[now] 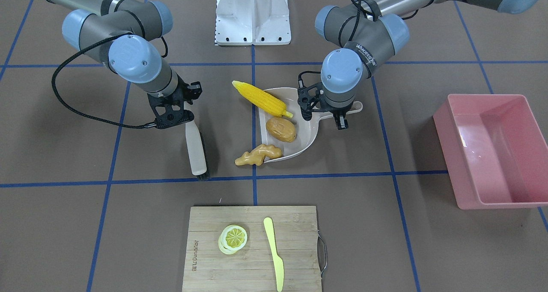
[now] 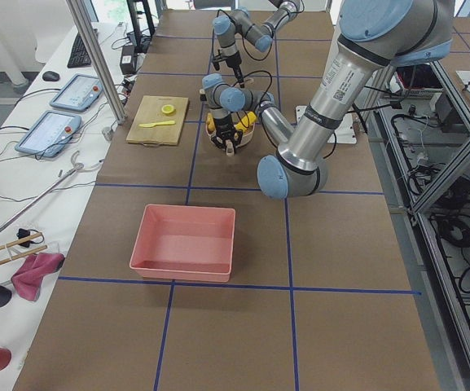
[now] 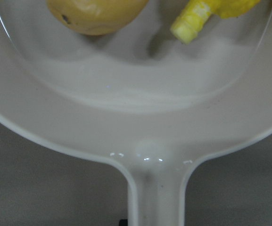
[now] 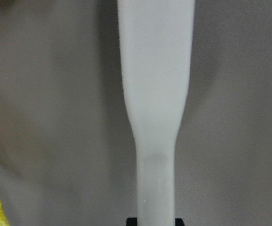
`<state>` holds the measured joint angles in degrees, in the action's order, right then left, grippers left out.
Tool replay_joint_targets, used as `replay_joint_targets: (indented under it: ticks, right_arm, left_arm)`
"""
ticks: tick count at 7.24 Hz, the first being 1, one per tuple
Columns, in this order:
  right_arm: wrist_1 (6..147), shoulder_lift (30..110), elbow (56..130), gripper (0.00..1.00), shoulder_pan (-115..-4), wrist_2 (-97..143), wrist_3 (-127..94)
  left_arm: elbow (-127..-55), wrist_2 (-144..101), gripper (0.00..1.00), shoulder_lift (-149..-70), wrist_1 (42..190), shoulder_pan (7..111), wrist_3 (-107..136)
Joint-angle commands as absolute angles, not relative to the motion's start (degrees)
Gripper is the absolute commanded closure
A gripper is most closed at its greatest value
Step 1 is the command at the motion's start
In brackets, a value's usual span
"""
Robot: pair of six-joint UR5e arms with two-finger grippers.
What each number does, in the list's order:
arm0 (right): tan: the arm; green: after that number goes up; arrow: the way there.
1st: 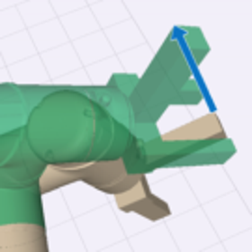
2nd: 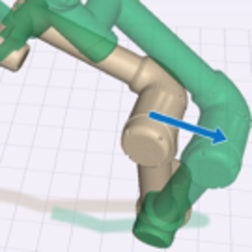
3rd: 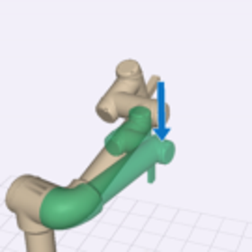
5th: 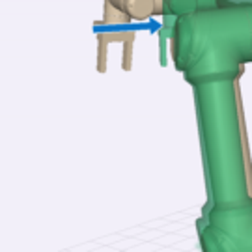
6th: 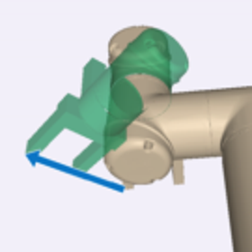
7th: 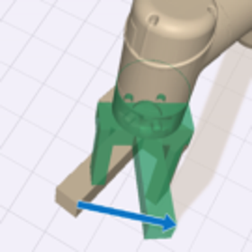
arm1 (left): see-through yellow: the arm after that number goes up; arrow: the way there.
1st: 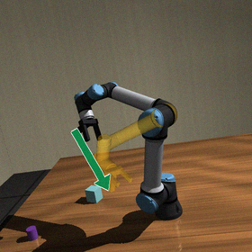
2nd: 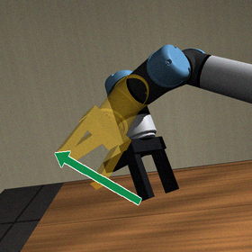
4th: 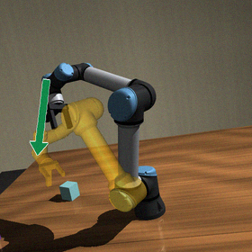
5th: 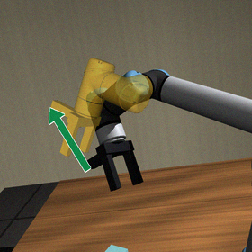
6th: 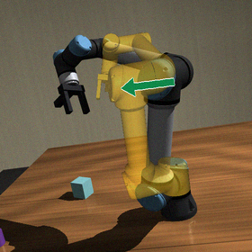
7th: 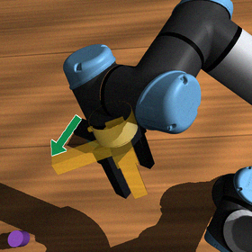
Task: Sweep and dump trash into bin
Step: 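Lift the brush back and sweep the corn further into the dustpan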
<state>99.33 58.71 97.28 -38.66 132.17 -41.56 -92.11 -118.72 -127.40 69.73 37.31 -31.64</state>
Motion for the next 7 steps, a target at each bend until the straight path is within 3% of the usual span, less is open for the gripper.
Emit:
replay_joint_targets:
  ticks: [1, 7]
  right_arm:
    - [101.4, 54.8, 95.4, 1.00, -38.4, 132.0, -41.2]
    - [101.1, 49.8, 93.3, 1.00, -31.7, 129.7, -50.5]
  left_arm:
    - [-92.0, -118.6, 1.00, -128.1, 67.2, 37.5, -31.6]
    - [-91.8, -118.6, 1.00, -128.2, 66.8, 37.6, -31.6]
